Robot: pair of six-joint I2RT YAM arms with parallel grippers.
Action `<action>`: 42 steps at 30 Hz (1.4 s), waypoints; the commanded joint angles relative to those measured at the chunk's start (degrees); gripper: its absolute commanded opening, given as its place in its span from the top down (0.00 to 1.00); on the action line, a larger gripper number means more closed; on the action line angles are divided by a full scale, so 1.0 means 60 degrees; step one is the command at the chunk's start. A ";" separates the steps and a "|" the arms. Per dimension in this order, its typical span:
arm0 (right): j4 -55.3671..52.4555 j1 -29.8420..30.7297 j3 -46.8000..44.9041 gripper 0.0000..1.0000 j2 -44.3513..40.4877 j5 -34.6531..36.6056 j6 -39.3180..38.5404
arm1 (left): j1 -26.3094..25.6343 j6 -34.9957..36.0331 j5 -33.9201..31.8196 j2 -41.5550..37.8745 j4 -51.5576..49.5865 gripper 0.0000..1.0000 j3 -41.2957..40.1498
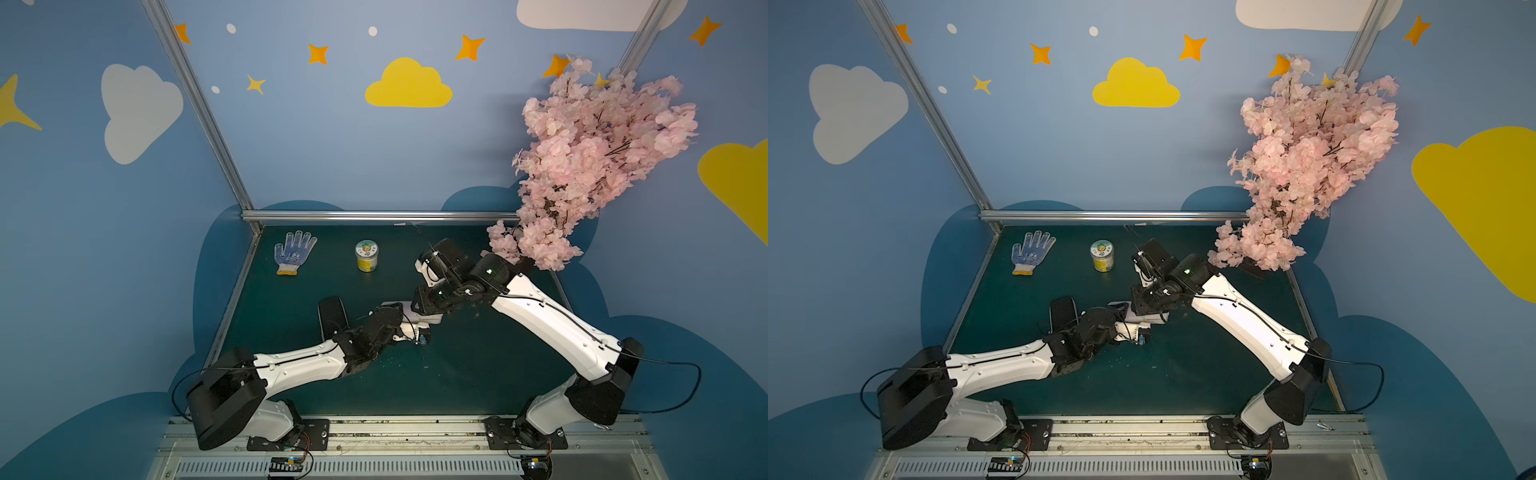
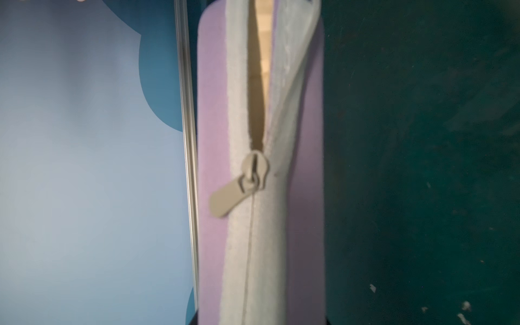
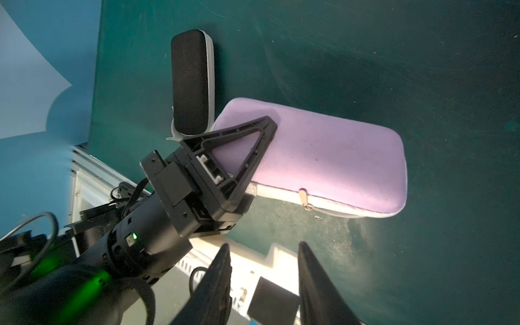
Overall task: Put umbrellas into zippered umbrella sleeves
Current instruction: Zip the zipper on the umbrella sleeve.
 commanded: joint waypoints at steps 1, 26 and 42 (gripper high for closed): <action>-0.0024 0.0336 -0.0229 0.61 0.0145 0.1423 0.0420 | -0.0187 0.1005 -0.1176 0.0177 0.2545 0.97 0.0125; 0.3411 0.0320 -0.2881 0.60 -0.1233 0.3665 0.0767 | -0.0966 0.4144 -0.2414 0.1256 0.7713 0.97 -0.0051; 0.3870 0.0098 -0.3301 0.89 -0.1066 0.4634 0.0171 | -0.1081 0.4180 -0.2306 0.0507 0.7767 0.97 -0.0235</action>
